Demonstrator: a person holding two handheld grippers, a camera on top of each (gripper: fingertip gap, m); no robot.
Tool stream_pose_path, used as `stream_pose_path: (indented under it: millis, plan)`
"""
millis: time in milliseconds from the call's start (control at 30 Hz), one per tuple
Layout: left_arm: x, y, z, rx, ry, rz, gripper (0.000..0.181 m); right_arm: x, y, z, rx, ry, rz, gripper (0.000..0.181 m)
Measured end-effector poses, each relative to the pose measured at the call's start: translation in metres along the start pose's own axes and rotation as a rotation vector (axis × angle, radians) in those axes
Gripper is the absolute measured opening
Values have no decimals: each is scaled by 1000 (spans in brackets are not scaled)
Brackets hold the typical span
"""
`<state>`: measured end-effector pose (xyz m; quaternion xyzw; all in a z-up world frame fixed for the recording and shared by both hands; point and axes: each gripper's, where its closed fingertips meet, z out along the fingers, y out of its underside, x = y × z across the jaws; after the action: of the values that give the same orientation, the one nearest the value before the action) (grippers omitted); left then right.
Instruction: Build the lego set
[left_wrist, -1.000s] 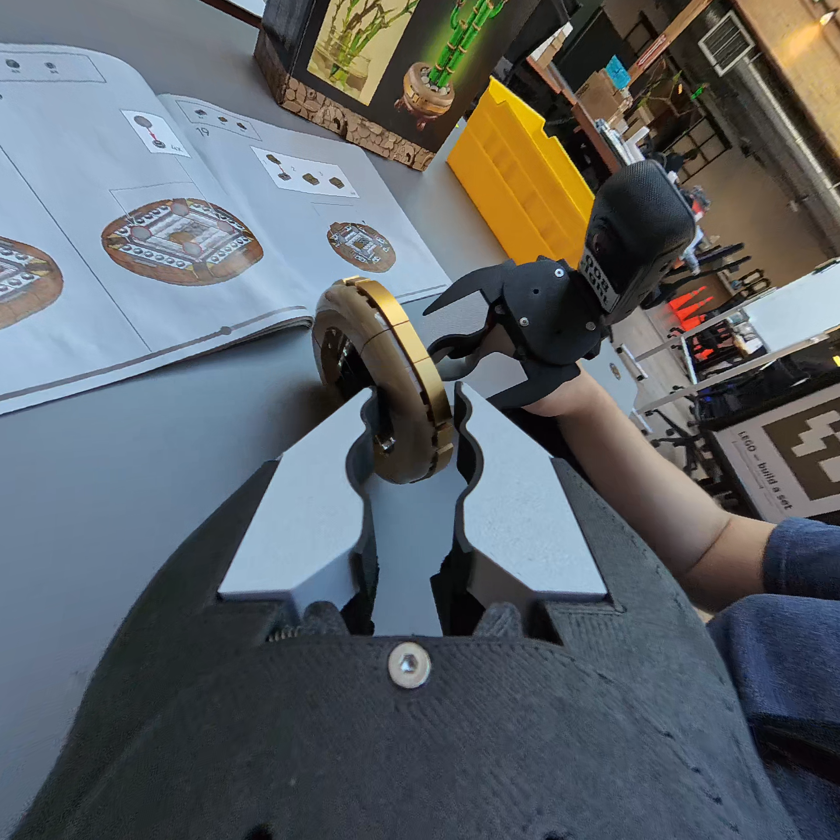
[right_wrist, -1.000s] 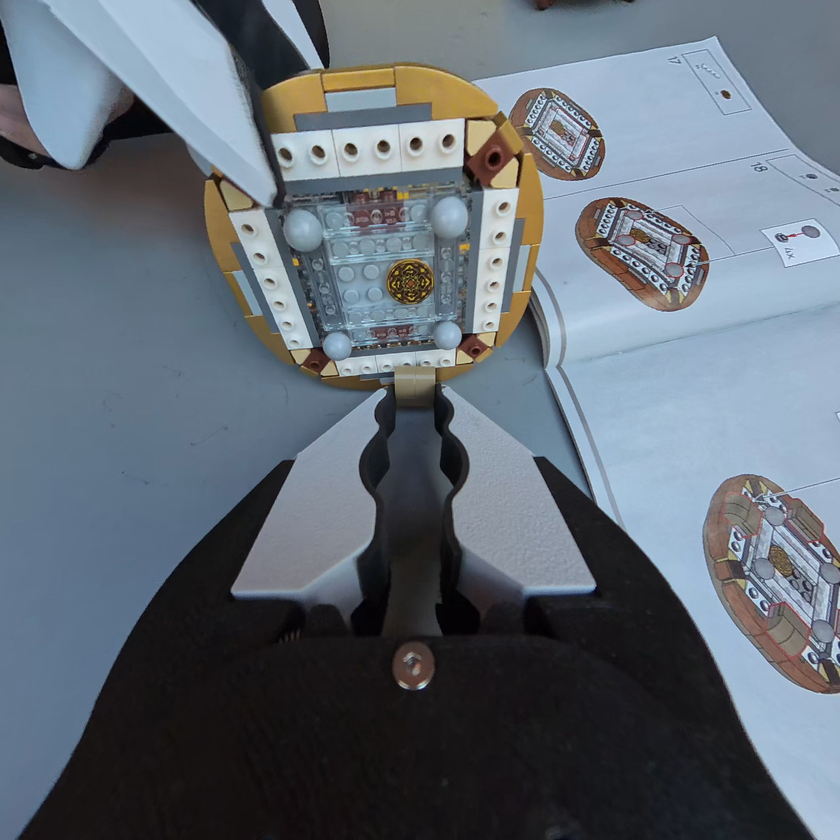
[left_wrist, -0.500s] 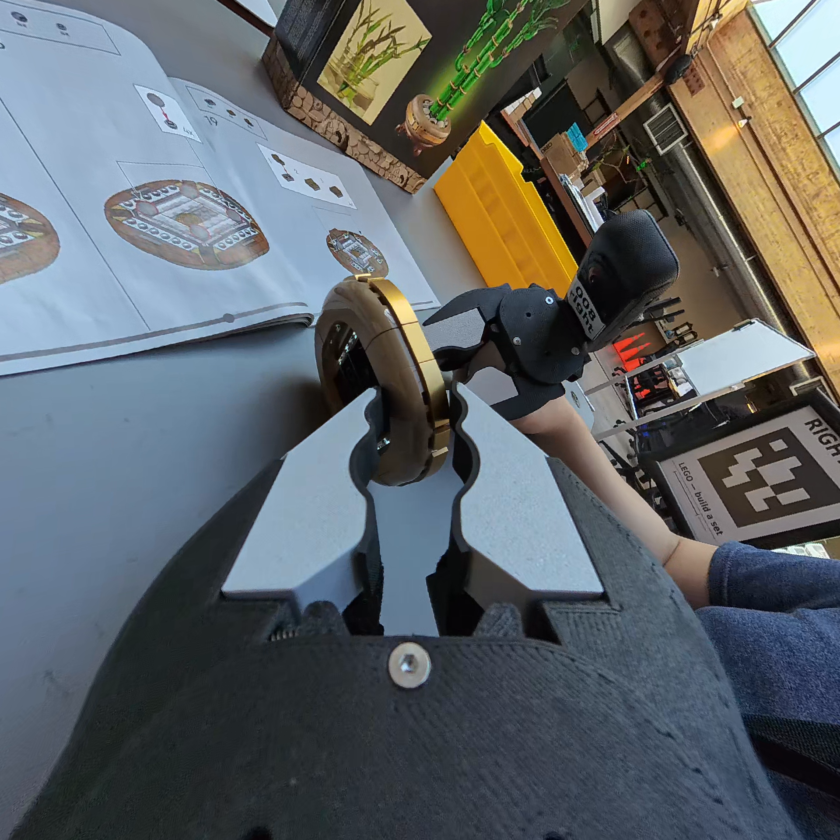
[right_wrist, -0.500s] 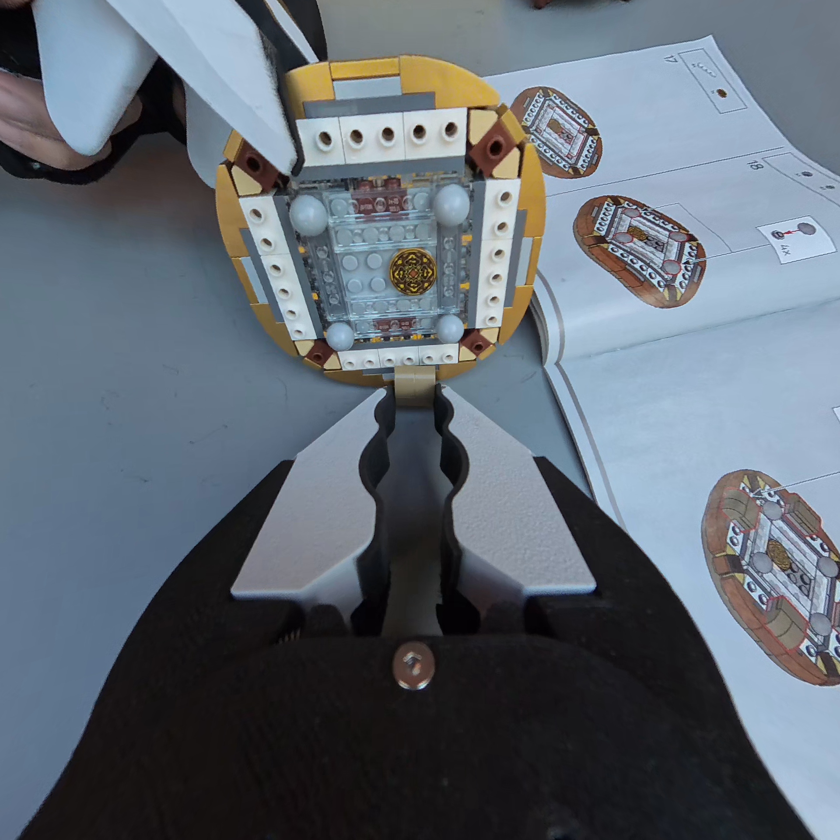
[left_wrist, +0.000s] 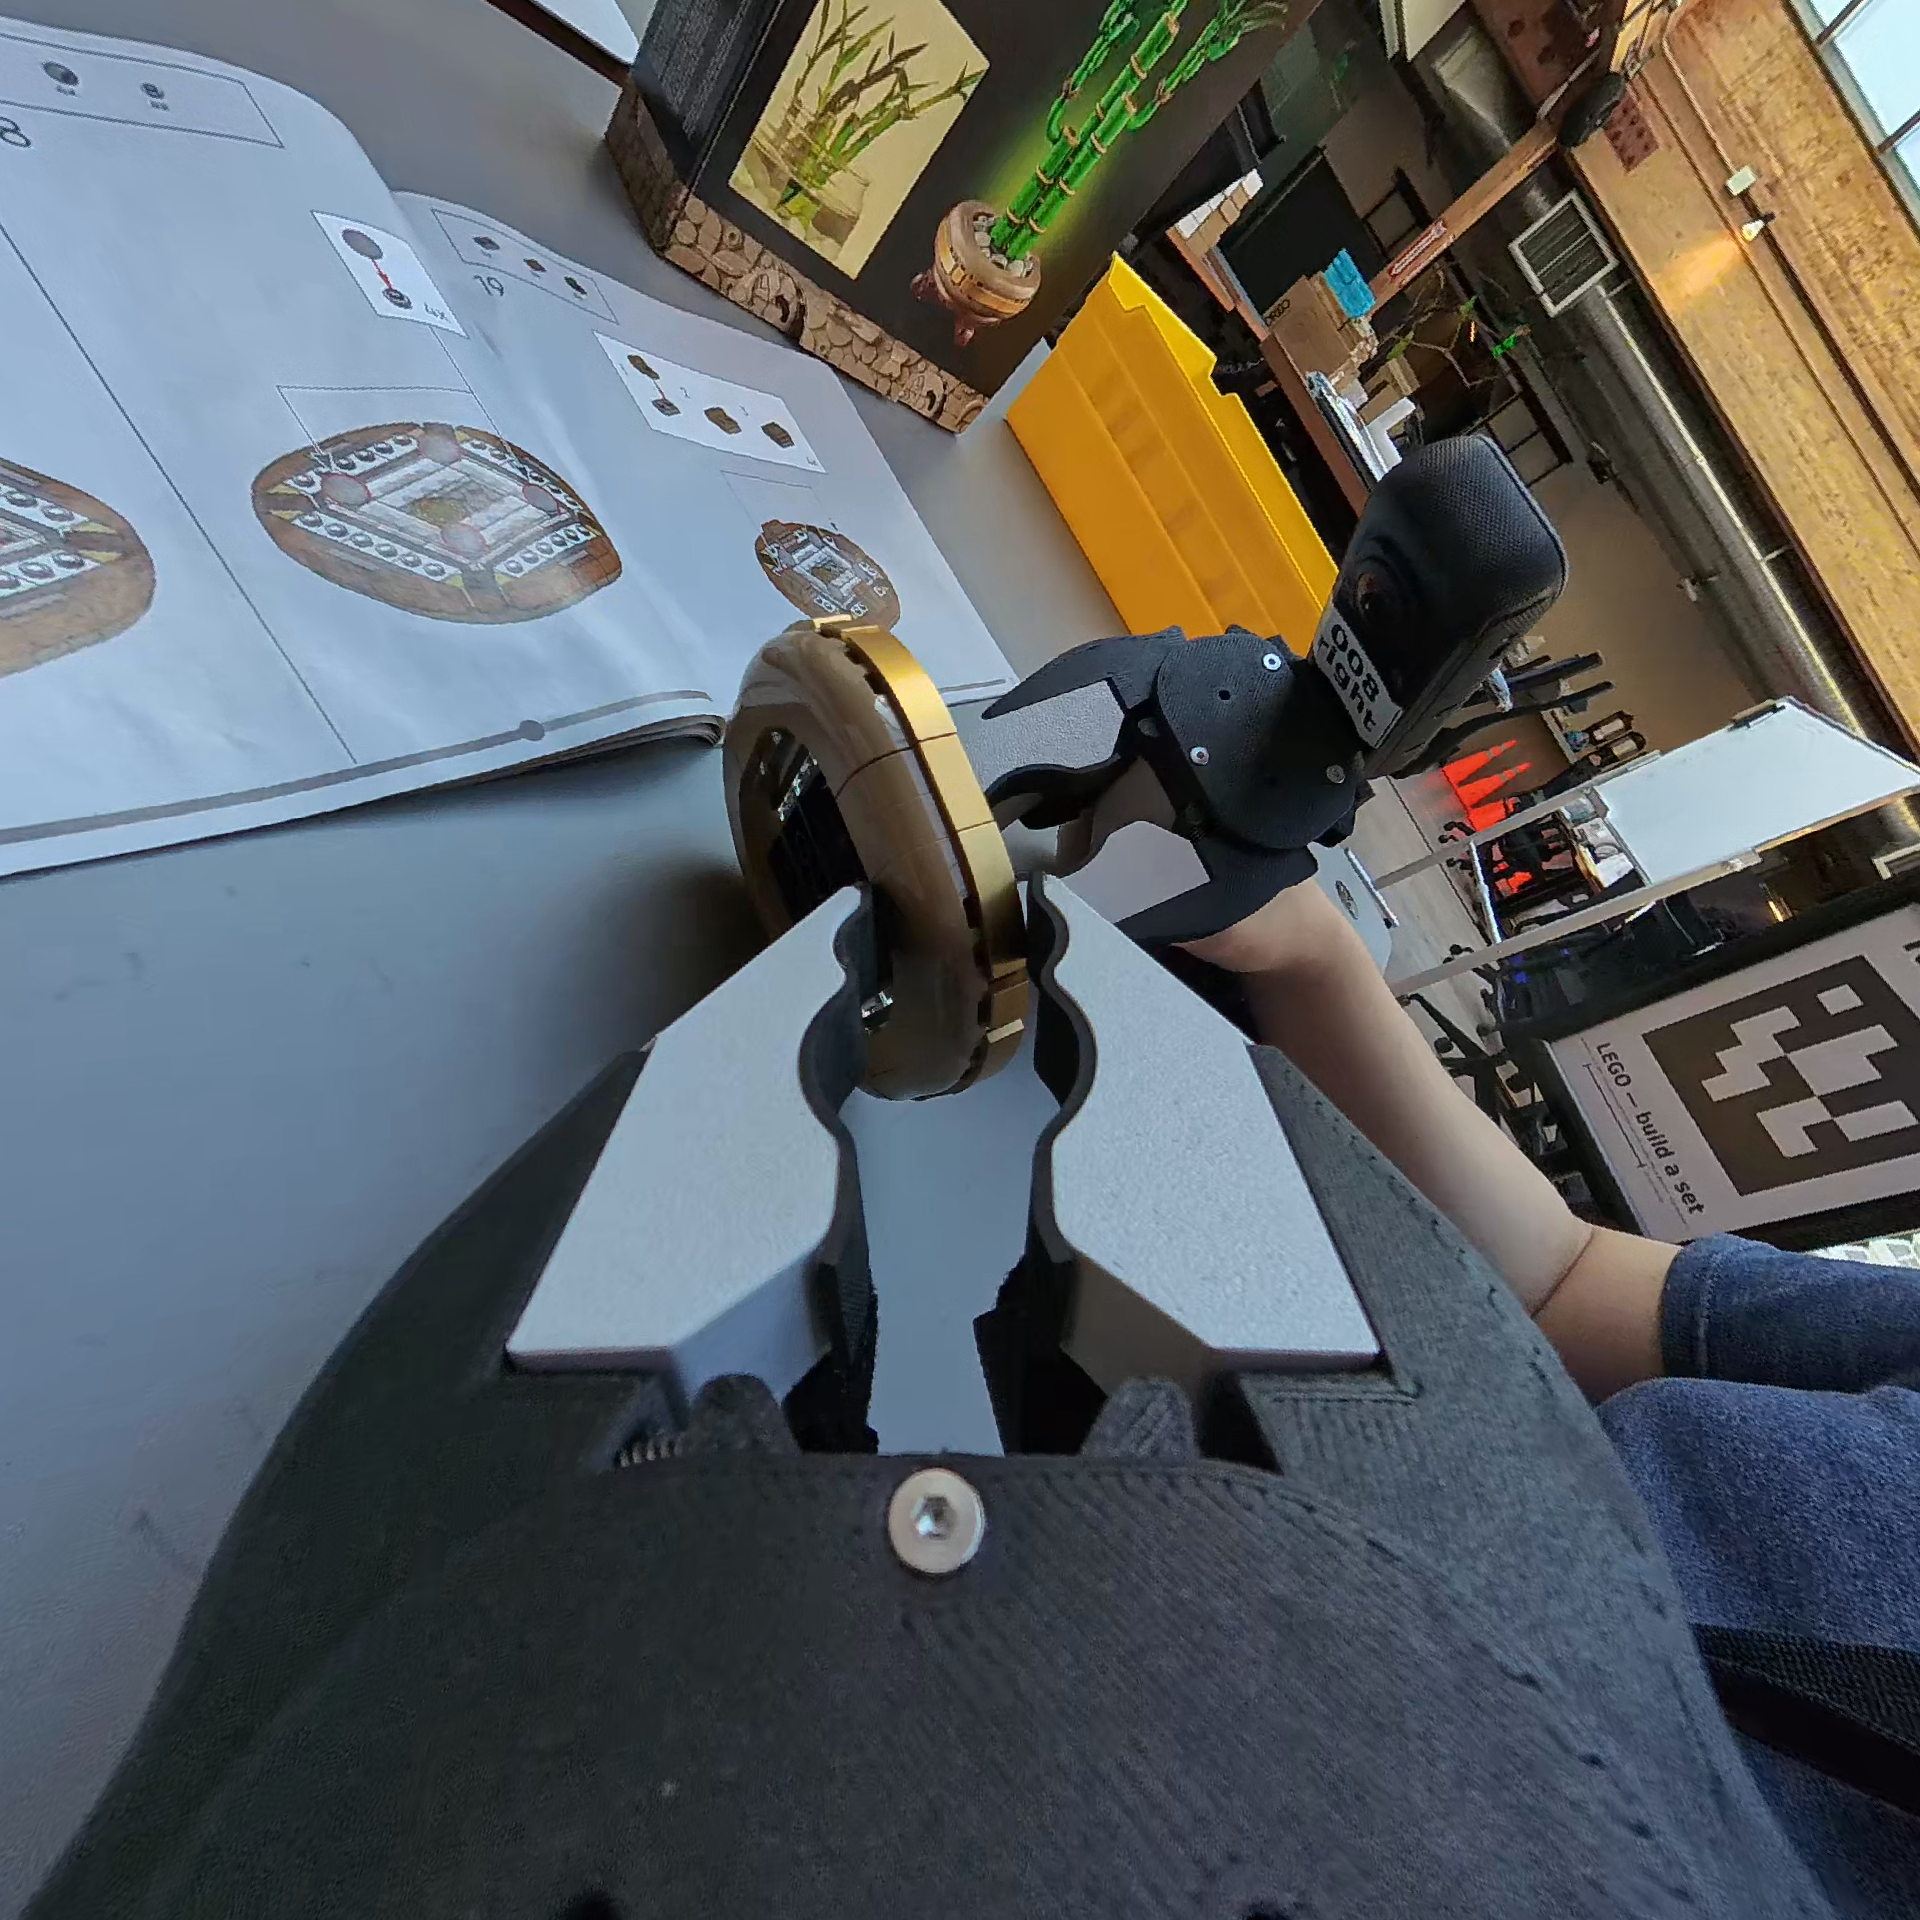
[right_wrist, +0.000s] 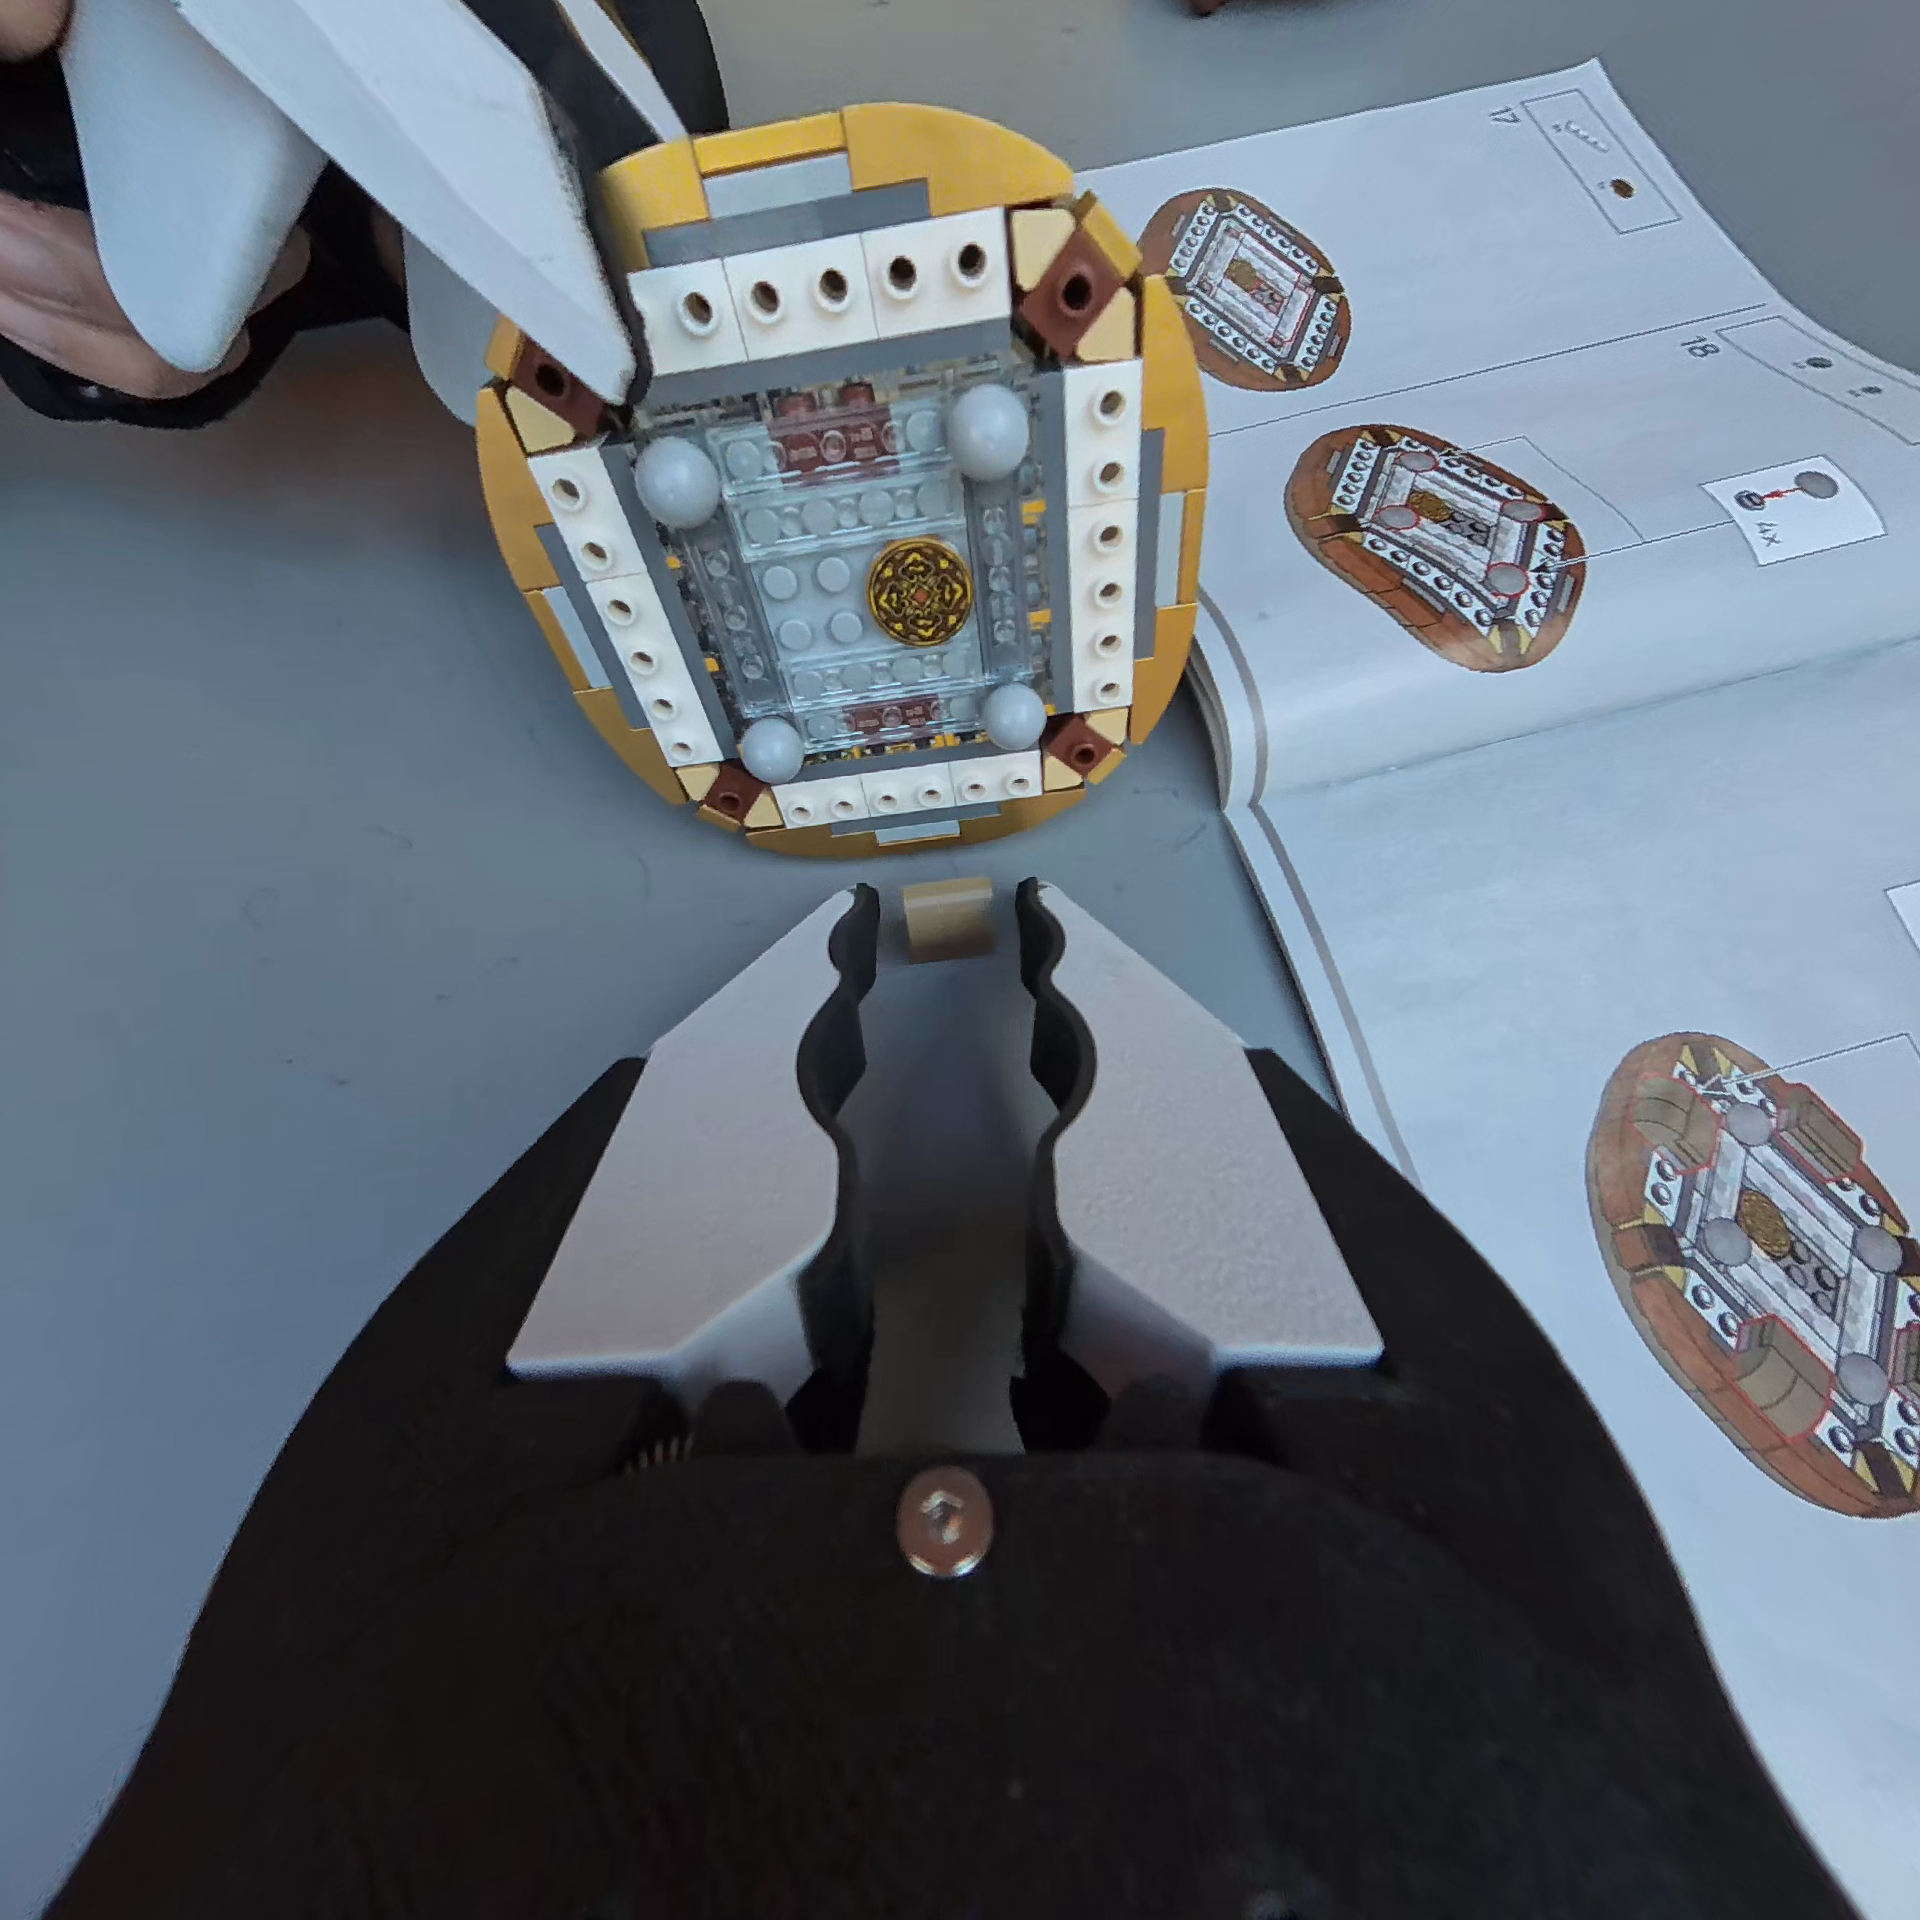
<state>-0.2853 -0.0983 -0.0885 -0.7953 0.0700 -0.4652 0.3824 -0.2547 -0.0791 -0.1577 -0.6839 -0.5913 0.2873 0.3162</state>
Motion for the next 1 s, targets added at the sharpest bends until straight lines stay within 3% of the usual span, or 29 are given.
stream_pose_path:
  millis: [400, 667, 800, 1000]
  plan:
    - [-1, 1, -2, -14, -13, 1, 25, 7, 5, -14, -42, 47, -52, 22]
    - [-1, 1, -2, -15, -13, 2, 25, -3, 12, -13, -66, -58, -124, 21]
    - [-1, 2, -3, -17, -16, 3, 25, -5, 11, -15, -56, -130, -121, 10]
    - [-2, 1, -3, -12, -9, -10, 25, -14, 7, -6, -56, -125, -203, 7]
